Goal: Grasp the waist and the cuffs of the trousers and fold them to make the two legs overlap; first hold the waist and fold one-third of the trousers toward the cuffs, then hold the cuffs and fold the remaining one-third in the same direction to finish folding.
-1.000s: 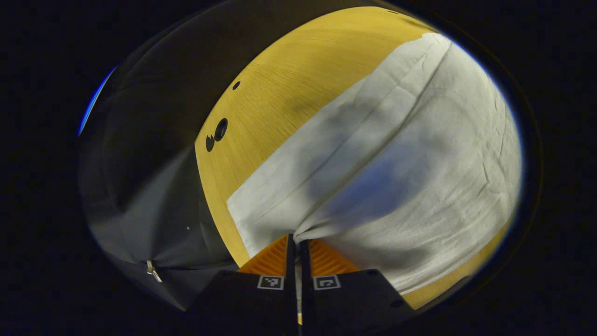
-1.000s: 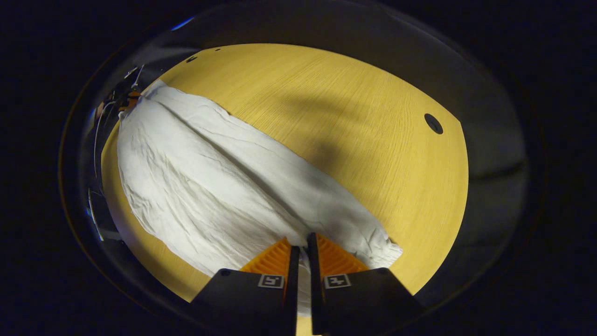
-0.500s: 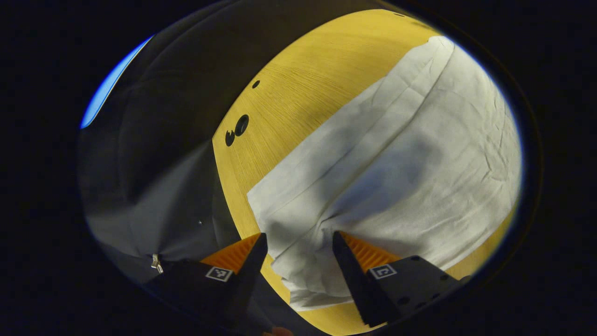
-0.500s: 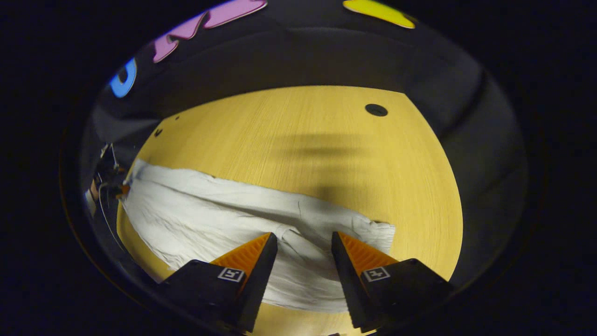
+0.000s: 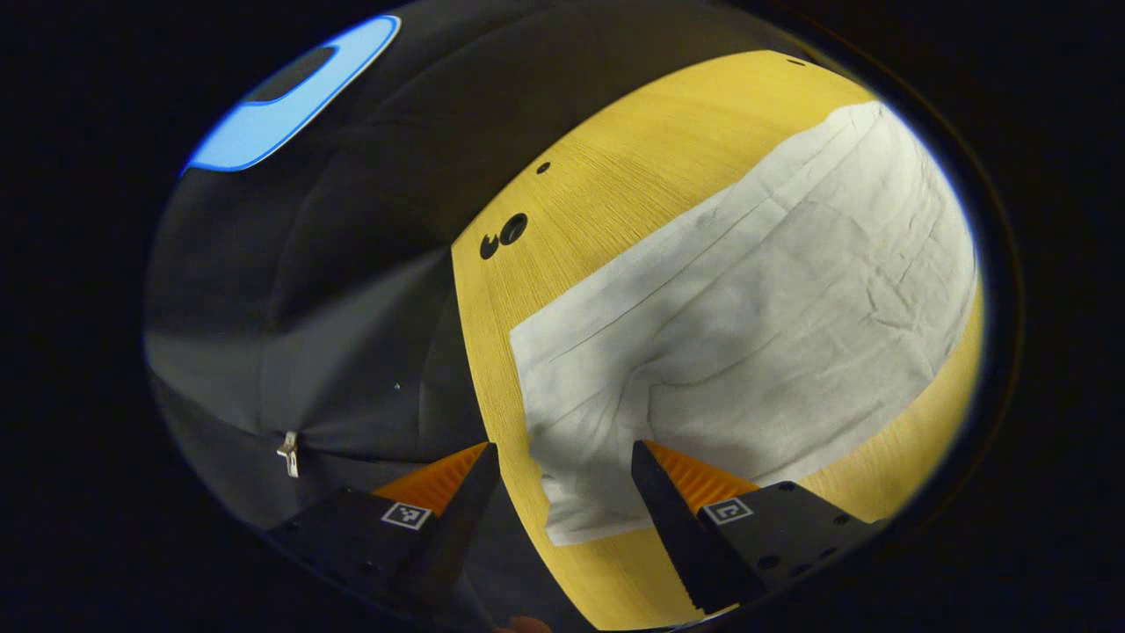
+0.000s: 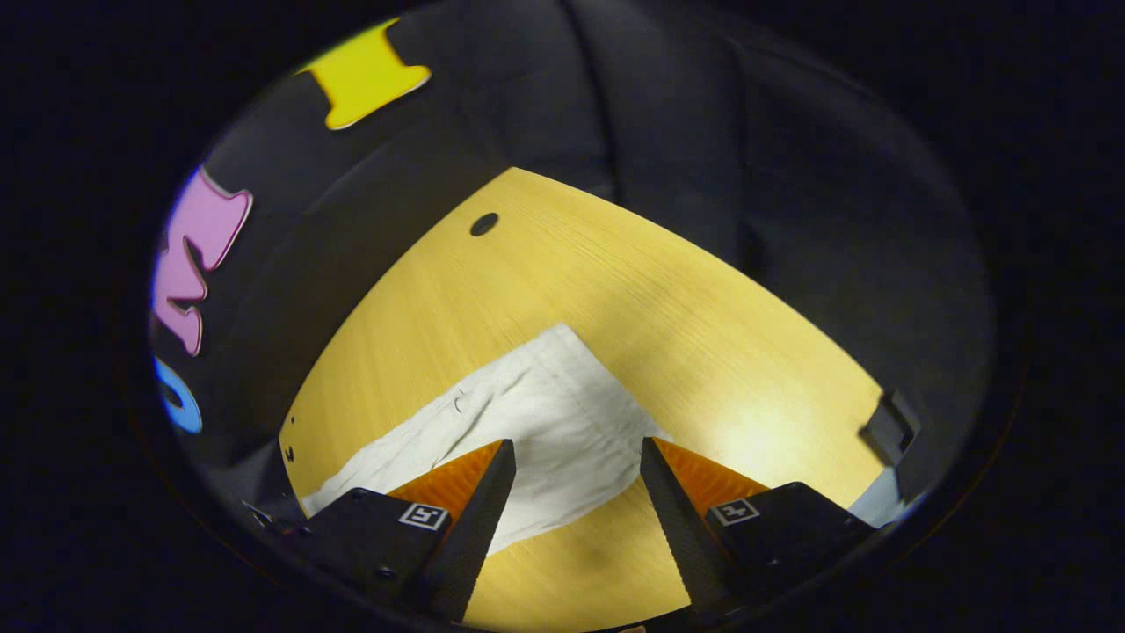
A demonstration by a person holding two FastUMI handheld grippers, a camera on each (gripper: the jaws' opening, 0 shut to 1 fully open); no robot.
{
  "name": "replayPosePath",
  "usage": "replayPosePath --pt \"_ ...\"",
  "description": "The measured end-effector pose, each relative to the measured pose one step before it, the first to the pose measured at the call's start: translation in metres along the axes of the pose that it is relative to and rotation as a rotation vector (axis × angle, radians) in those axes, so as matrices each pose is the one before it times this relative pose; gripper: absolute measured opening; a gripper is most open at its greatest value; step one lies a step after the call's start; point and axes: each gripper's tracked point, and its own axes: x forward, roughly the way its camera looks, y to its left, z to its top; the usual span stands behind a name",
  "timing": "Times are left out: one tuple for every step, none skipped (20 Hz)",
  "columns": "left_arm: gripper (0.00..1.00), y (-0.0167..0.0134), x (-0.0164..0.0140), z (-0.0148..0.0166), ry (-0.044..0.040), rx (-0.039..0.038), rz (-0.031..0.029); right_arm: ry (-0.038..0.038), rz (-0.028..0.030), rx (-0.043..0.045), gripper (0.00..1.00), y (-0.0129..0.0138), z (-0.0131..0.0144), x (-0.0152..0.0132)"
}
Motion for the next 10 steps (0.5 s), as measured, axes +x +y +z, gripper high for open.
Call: replayPosePath --pt "0.96 -0.00191 -0.00667 -0.00332 -0.01128 -0.03197 -0.00018 0.01004 -0.00849 0.09115 0.92 -0.00803 -0.00919 0.00261" --pt "0.96 -0.00192 -0.00665 -0.0021 -0.00976 -0.03226 0.00247 0.0034 -0.01716 0.07814 0.92 -0.00835 -0.00485 0.00436" --pt "0.96 -0.00073 -0.00509 -0.00313 -0.00845 -0.02932 -0.00063 0.00573 -0.00614 0.06919 0.92 -0.00903 0.0002 0.00309" --pt "0.96 -0.00103 -0.00621 -0.00215 -0.00901 -0.02355 -0.00009 -0.00676 0.01359 0.05711 0.92 -0.00079 -0.0019 0.00295" --pt "0.96 -0.00066 -0.0061 -0.0025 -0.00746 -0.01988 0.00108 -0.00652 0.02186 0.04277 0.92 -0.00029 -0.00033 0.00499" --pt "0.96 -0.00189 -0.00433 -0.00233 -0.00452 -0.01844 -0.00204 -0.01392 0.01971 0.03095 0.92 0.00343 0.00198 0.00491" --pt "0.96 -0.00117 -0.00445 -0.00341 -0.00175 -0.01995 -0.00161 -0.01395 0.00181 0.02171 0.92 -0.00112 0.00048 0.00462" --pt "0.96 -0.00141 -0.00337 -0.00363 0.00044 -0.02295 -0.00171 -0.02025 0.01027 0.02693 0.92 0.00259 0.00289 0.00427" --pt "0.96 -0.00149 -0.00702 -0.00413 0.00071 -0.02376 -0.00247 -0.02933 0.00349 0.028 0.92 0.00269 0.00335 0.00507" --pt "0.96 -0.00228 -0.00516 -0.00331 0.00239 -0.02359 -0.00398 -0.02938 0.00447 0.02716 0.88 0.00418 0.0035 0.00176"
